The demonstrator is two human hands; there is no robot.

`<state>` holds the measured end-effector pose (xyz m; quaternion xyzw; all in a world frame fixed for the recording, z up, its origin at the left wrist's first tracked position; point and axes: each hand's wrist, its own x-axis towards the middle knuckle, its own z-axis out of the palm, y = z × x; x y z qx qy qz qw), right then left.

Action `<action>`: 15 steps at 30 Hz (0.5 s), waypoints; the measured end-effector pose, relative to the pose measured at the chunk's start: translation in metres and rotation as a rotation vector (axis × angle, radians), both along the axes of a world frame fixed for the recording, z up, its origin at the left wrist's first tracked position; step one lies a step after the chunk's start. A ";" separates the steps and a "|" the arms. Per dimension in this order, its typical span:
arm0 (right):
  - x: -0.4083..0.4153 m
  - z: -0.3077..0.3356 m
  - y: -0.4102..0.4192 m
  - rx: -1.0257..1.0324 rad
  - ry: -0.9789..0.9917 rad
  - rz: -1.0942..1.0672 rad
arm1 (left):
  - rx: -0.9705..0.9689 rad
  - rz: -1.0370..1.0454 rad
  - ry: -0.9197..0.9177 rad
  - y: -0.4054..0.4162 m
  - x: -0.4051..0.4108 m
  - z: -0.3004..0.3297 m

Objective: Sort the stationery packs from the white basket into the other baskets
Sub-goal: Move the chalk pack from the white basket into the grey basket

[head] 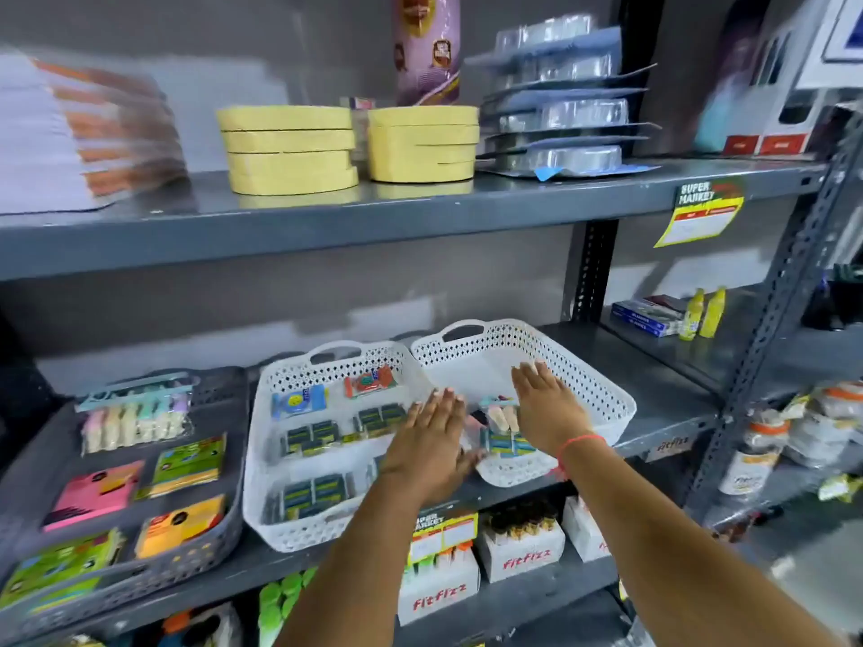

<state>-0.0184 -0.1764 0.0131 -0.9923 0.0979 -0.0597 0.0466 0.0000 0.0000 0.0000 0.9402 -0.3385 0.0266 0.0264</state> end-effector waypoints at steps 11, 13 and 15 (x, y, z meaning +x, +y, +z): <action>0.068 -0.024 -0.049 0.292 0.515 -0.083 | 0.076 0.002 0.133 -0.026 0.016 -0.033; 0.067 -0.013 -0.045 0.281 0.528 -0.015 | 0.087 0.002 0.139 -0.026 0.016 -0.032; 0.065 -0.004 -0.041 0.287 0.538 -0.001 | 0.086 0.005 0.148 -0.026 0.015 -0.032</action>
